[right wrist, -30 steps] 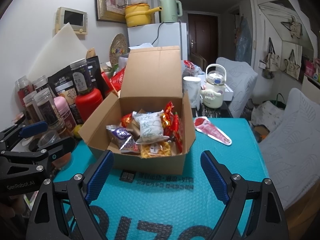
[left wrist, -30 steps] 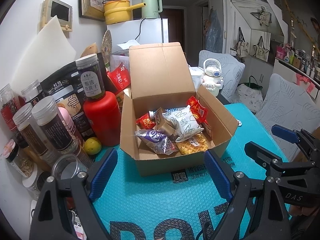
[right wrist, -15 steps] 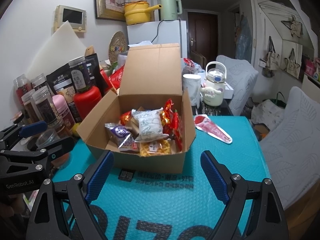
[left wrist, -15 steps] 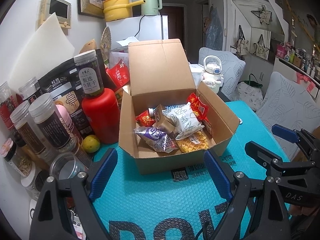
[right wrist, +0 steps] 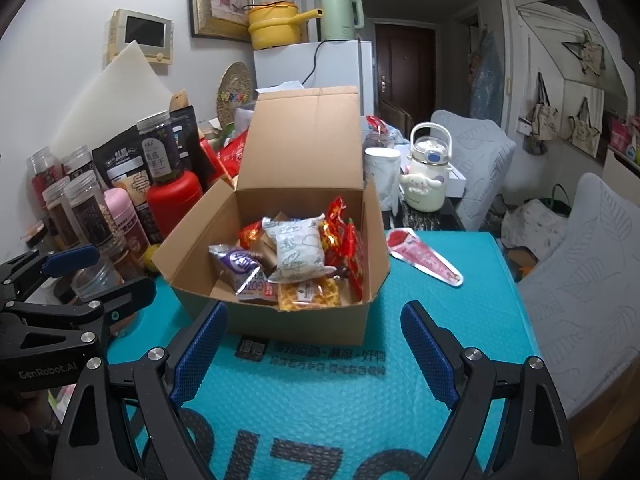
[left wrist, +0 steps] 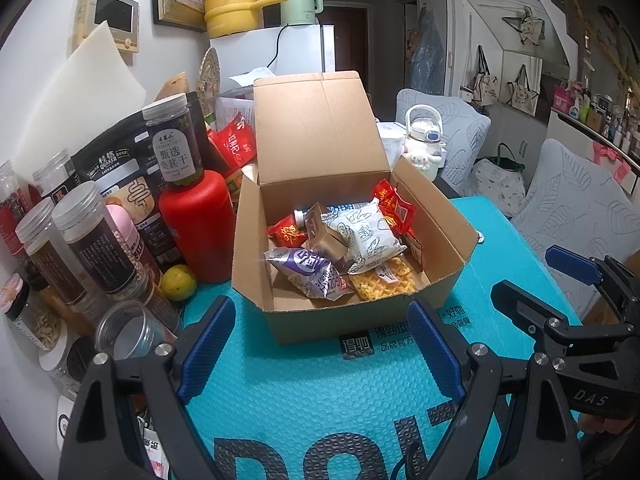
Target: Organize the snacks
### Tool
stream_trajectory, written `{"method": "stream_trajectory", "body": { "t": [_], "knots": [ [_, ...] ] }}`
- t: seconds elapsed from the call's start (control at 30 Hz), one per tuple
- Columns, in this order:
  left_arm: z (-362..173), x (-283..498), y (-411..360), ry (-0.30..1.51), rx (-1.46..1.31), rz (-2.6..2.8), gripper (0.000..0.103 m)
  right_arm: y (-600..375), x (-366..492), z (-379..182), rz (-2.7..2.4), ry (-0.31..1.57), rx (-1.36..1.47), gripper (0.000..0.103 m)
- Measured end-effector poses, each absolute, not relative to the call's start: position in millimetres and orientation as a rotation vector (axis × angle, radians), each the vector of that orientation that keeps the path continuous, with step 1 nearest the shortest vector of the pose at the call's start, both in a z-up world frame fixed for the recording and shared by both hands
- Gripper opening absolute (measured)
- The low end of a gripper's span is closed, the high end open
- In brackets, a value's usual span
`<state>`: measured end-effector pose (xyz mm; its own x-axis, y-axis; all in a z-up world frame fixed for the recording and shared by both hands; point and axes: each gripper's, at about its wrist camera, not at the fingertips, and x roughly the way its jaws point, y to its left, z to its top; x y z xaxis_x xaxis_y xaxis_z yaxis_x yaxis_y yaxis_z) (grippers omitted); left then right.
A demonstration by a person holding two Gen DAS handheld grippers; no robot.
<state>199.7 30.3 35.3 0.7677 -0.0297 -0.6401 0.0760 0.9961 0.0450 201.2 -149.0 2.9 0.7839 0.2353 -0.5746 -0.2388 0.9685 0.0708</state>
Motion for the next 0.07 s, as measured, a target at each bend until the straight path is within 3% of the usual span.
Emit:
{"method": "stream_trajectory", "body": {
  "t": [0.07],
  "knots": [
    [34.1, 199.6, 30.3, 0.693, 0.073, -0.05, 0.089, -148.9, 199.7, 2.5, 0.254, 0.621, -0.006, 0.089]
  ]
}}
